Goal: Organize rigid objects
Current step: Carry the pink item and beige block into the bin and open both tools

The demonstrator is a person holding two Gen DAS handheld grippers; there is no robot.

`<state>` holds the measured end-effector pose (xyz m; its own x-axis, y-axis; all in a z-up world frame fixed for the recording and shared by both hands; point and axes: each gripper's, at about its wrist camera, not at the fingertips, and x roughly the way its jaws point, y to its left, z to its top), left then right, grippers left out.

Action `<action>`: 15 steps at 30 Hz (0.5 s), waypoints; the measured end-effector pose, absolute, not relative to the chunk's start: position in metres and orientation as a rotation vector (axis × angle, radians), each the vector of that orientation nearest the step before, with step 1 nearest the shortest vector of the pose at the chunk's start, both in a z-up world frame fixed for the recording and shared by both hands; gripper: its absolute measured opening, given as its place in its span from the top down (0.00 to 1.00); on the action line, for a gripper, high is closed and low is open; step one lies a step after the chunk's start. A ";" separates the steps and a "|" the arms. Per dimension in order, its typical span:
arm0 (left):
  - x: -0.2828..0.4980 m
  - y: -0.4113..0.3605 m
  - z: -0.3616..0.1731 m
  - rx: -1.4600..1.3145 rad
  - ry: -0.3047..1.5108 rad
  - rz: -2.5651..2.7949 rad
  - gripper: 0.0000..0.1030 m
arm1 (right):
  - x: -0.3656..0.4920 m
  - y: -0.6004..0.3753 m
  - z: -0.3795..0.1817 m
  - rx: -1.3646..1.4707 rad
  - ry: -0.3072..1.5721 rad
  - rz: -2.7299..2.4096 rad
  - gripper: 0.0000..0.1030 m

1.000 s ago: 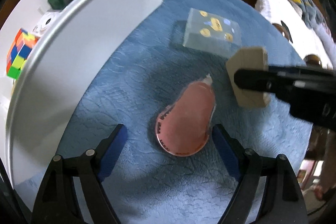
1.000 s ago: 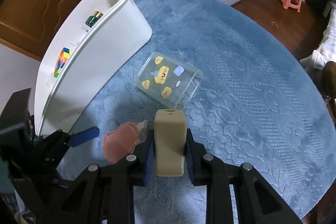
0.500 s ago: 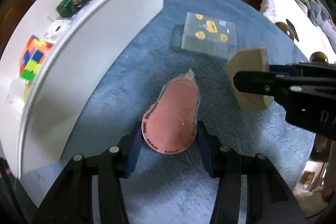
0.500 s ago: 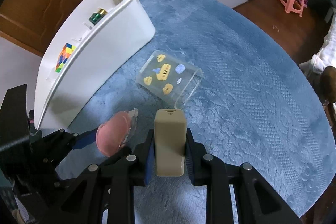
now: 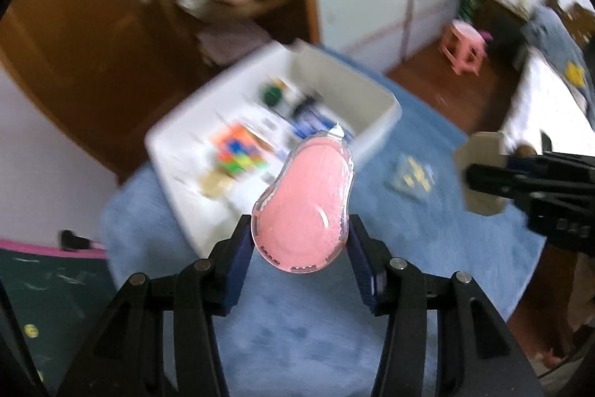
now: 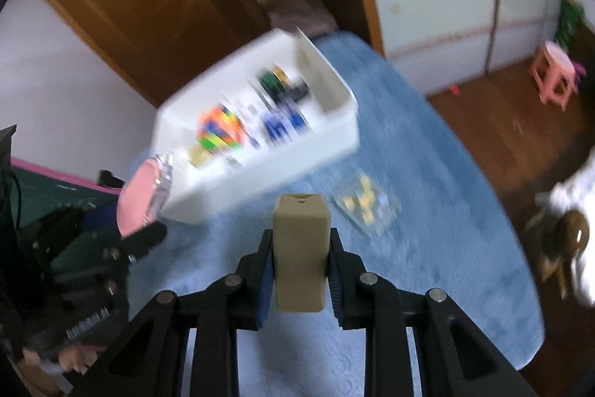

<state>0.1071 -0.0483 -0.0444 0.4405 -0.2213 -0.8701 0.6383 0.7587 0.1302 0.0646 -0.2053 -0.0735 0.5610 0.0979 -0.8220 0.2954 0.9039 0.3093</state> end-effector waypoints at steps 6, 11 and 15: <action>0.145 -0.032 0.016 0.422 0.857 -0.455 0.49 | 0.091 -0.208 0.015 0.324 0.816 -0.071 0.75; 0.173 -0.028 0.034 0.388 0.802 -0.407 0.48 | 0.133 -0.218 0.054 0.307 0.753 -0.056 0.75; 0.212 -0.028 0.026 0.345 0.813 -0.387 0.48 | 0.177 -0.220 0.047 0.308 0.772 -0.060 0.75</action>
<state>0.2119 -0.0276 0.0259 0.6250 -0.1999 -0.7546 0.4594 0.8757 0.1485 0.1770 -0.2201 0.0468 0.7172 0.0586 -0.6944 0.1656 0.9536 0.2515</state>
